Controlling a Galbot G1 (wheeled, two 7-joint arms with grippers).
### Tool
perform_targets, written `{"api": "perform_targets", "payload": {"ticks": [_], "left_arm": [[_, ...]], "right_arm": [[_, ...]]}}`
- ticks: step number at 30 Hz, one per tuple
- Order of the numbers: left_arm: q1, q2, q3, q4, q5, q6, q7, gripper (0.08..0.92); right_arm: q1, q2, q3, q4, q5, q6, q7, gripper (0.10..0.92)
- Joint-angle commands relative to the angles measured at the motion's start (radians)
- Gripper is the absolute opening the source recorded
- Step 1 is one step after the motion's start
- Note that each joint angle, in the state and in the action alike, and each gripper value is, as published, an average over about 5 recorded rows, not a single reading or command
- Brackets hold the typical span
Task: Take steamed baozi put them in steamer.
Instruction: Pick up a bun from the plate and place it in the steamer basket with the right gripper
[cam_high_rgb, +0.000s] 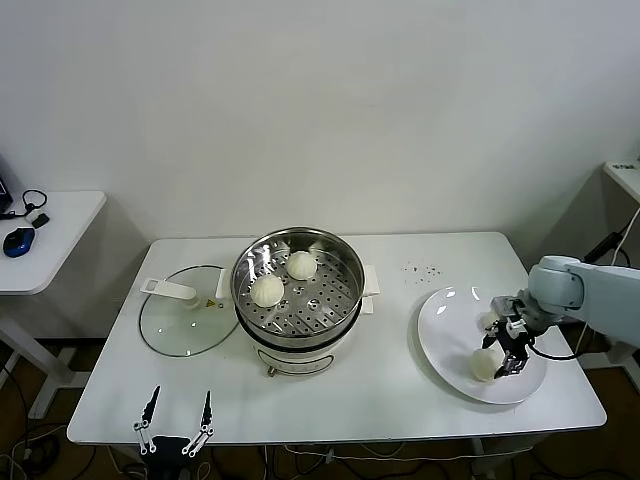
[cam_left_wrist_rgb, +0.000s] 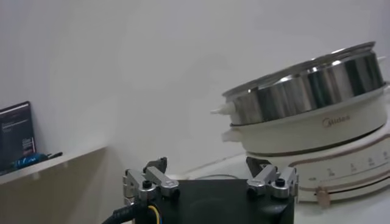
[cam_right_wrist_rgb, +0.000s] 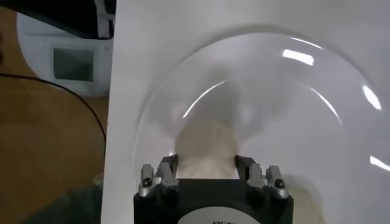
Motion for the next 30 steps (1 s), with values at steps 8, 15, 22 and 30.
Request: {"api": "perform_targets", "payload": {"ticks": [8,15,22,30], "left_arm": [[0.001,0.001,0.007,-0.007,0.003,0.001,0.0,0.823],[0.001,0.004,0.007,-0.012,-0.002,-0.001,0.0,0.823],[0.0,0.008,0.008,-0.007,-0.001,-0.001,0.0,0.823],[0.001,0.009,0.008,-0.006,-0.001,-0.001,0.0,0.823]], "right_arm": [[0.521,0.158,-0.321,0.165,0.238,0.031,-0.035,0.636],[0.609,0.281,-0.304,0.132,0.263,0.099,-0.06,0.636],[0.617,0.397,-0.221,0.062,0.257,0.249,-0.038,0.636],[0.537,0.53,-0.111,-0.027,0.155,0.446,0.032,0.636]]}}
